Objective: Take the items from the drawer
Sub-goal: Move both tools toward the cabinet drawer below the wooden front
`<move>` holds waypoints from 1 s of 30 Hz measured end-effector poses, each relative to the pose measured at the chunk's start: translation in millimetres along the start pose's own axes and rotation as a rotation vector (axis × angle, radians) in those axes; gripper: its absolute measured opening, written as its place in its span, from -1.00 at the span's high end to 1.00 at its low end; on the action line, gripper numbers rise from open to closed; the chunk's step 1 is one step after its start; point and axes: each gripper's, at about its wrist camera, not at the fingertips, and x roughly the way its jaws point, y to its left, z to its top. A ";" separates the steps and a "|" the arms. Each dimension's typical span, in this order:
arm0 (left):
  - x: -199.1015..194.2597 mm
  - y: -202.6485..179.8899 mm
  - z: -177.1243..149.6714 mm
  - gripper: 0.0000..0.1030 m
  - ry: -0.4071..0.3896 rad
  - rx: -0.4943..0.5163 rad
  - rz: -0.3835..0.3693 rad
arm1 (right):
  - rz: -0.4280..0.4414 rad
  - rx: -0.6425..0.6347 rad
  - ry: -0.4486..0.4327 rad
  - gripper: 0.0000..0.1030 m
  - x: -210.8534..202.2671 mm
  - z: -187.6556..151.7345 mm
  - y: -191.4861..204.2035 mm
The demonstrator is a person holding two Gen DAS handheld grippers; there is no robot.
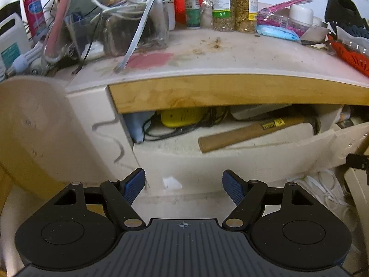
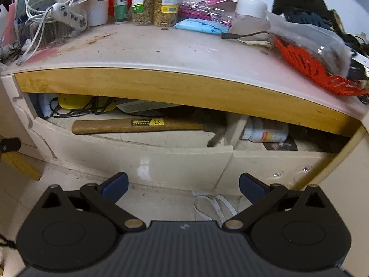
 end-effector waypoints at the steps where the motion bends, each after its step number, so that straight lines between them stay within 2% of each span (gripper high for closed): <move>1: 4.0 0.6 1.6 -0.43 -0.007 0.000 0.002 | 0.006 -0.003 -0.010 -0.99 3.2 0.5 1.0; 15: 56.1 11.4 1.1 -0.43 -0.005 -0.039 0.023 | 0.003 -0.065 0.013 -0.99 47.3 -1.6 2.7; 25: 93.1 17.7 -1.9 -0.43 0.011 -0.059 0.036 | 0.016 -0.050 -0.009 -0.99 83.1 3.2 -2.6; 30: 112.6 25.5 3.4 -0.43 0.030 -0.019 0.032 | 0.014 -0.026 -0.006 -0.99 98.9 9.6 -10.1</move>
